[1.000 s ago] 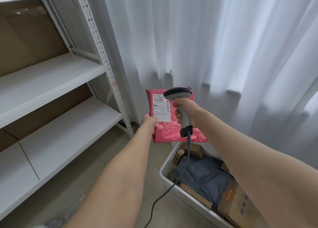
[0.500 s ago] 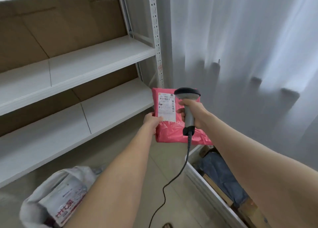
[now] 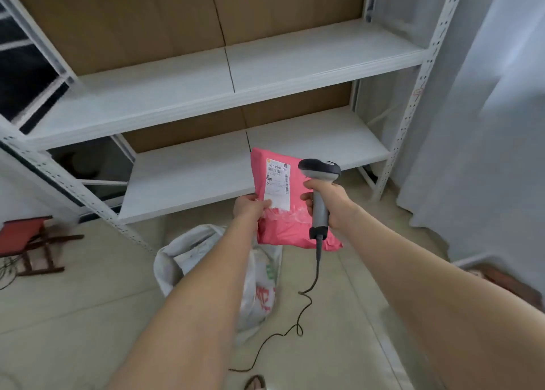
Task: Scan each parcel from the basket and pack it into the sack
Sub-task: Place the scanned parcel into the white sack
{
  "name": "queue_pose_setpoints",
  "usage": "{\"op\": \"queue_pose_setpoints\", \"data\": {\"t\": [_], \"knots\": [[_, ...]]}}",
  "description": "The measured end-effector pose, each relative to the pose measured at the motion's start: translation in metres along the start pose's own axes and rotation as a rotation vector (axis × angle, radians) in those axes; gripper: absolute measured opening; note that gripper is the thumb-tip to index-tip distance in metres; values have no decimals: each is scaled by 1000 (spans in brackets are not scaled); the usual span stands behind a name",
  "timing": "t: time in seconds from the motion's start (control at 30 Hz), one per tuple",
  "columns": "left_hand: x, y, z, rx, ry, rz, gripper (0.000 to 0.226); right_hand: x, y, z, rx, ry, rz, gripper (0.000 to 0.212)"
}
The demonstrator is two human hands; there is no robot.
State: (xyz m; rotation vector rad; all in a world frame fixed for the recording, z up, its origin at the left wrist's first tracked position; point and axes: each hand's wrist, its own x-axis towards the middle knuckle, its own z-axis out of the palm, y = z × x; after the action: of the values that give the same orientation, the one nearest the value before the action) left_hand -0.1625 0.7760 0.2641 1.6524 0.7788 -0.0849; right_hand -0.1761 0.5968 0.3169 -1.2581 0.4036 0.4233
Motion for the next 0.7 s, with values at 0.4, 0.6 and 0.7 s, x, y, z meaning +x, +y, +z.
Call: {"op": "queue_pose_setpoints", "data": {"t": [0.4,0.6,0.7], "knots": [[164,-67,-191,418,206,62,45,114,119,195,49,48,203,12],[212,-140,-201,595,280,-57,41,158,196,195,79,104,321,5],[245,-188,-201,623,273,-131,47,185,245,187,108,109,370,5]]}}
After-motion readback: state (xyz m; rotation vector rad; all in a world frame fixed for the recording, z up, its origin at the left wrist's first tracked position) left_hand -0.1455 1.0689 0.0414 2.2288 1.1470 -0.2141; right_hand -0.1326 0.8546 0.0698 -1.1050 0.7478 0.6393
